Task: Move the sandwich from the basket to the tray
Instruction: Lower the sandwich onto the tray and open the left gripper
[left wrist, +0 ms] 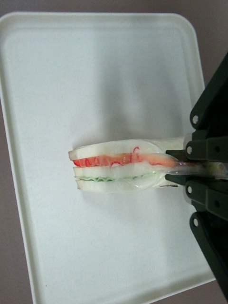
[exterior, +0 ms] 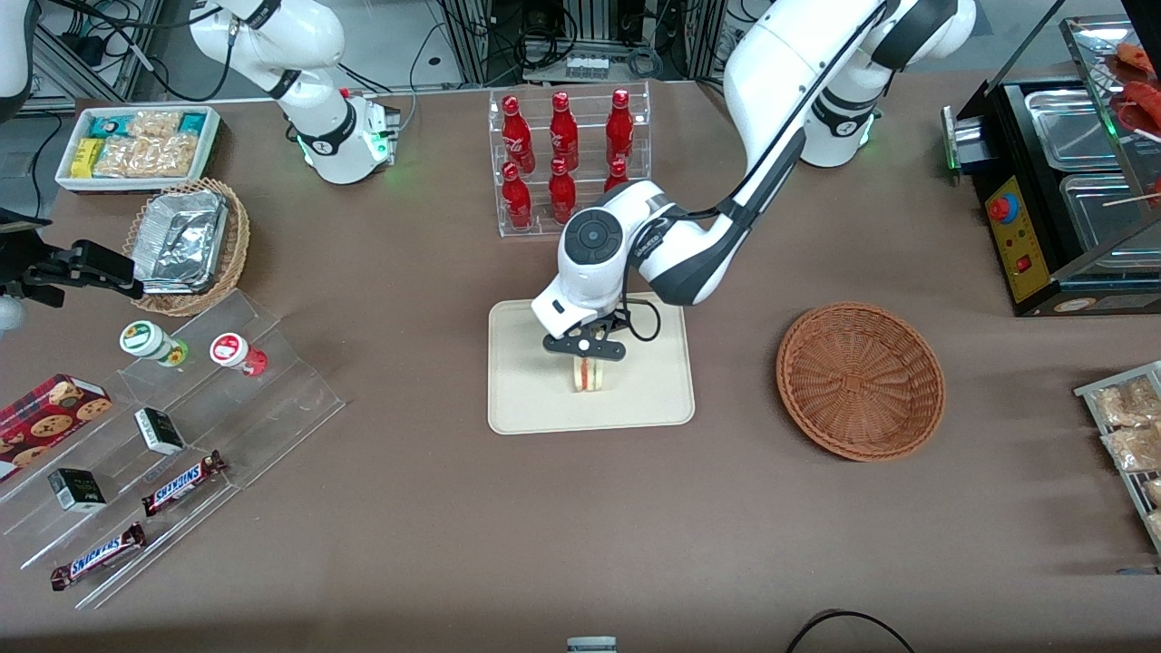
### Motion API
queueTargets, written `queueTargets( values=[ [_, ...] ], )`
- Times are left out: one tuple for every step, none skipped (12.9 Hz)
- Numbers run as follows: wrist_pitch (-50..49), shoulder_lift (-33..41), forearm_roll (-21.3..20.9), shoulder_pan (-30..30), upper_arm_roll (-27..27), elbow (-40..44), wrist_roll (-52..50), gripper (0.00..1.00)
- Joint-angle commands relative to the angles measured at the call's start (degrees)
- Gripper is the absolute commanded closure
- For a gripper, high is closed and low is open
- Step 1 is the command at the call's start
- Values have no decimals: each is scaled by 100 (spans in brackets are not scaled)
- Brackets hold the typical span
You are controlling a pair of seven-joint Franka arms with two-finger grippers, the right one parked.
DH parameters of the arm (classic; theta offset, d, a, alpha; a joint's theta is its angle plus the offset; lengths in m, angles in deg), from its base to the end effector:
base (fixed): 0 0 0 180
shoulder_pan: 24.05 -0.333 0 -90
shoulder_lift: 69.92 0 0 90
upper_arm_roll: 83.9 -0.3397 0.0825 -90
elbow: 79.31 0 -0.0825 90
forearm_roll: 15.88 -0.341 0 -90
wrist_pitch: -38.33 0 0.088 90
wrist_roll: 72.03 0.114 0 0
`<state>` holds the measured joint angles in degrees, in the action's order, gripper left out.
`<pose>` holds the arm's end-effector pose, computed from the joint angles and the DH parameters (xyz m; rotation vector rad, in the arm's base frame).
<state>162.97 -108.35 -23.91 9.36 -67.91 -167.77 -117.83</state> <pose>0.4744 -0.4905 0.3045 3.1071 -0.1350 -0.0784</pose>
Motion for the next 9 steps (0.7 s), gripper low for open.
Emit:
queueTargets(
  values=[
    [17,-76,-120,114,-88,137,-482,100],
    [17,-128,-120,114,-88,154,-552,100],
    [17,-146,-128,122,-88,163,-570,100],
    [17,-147,-129,122,-88,163,-571,82],
    [17,-147,-129,122,-88,163,-562,44],
    [25,-147,-137,122,-88,163,-527,10],
    [17,-138,-137,114,-88,172,-500,2],
    [8,-112,-129,114,-88,189,-500,1],
    [-27,-50,-129,88,-88,198,-509,1]
  ],
)
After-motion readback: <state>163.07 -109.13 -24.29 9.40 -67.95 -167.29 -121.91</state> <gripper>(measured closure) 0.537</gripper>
